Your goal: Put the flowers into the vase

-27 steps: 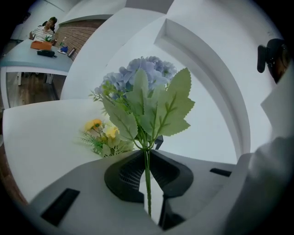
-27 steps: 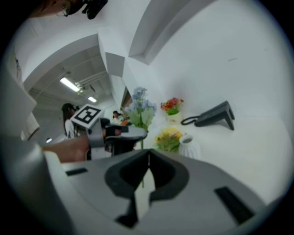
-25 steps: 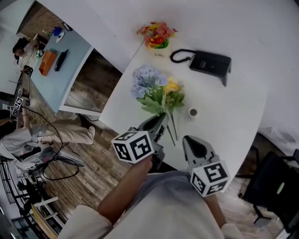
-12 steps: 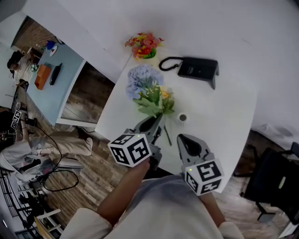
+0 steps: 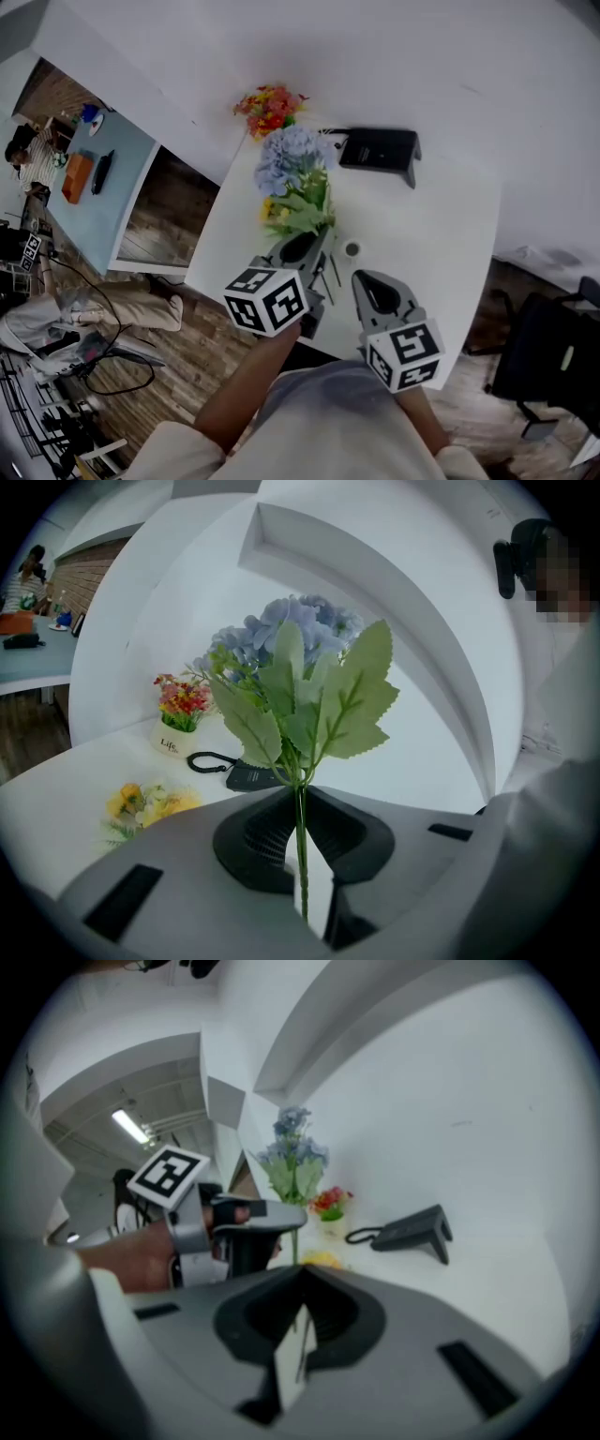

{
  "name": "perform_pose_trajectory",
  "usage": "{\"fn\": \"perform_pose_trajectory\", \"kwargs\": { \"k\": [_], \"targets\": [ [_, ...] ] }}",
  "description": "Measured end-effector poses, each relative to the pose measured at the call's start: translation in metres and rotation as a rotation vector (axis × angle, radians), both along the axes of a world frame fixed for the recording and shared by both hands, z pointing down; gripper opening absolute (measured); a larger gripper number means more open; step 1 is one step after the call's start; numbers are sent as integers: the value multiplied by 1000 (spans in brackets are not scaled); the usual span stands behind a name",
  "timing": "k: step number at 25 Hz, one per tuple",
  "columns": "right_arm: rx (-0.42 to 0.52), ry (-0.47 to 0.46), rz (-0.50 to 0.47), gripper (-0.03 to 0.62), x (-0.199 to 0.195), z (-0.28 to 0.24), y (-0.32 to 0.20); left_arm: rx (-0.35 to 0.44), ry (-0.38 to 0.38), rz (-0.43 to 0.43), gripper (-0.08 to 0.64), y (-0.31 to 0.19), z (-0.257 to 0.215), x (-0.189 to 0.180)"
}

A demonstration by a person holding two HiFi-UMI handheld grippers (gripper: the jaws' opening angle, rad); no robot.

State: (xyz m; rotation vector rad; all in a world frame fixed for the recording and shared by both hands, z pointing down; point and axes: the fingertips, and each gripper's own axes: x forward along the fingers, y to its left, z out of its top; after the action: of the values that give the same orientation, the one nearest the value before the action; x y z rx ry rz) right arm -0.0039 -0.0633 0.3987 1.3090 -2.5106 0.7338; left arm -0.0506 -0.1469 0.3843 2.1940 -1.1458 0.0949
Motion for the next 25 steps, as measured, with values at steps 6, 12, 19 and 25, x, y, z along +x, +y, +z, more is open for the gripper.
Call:
{"fn": "perform_pose_trajectory", "kwargs": {
  "k": [6,12,19,25],
  "targets": [
    [4,-27,11,23,33,15,27,64,-45,53,43,7,-7,41],
    [-21,-33,14,23,7,6,0,120,-77,85,43,-24,-29,33],
    [-36,-45,17,23,13,11,1,175,-112,120,43,-29,-33,51],
    [-53,-52,20,23,20,18,1,191,-141,135,43,-32,-28,62]
  ]
}}
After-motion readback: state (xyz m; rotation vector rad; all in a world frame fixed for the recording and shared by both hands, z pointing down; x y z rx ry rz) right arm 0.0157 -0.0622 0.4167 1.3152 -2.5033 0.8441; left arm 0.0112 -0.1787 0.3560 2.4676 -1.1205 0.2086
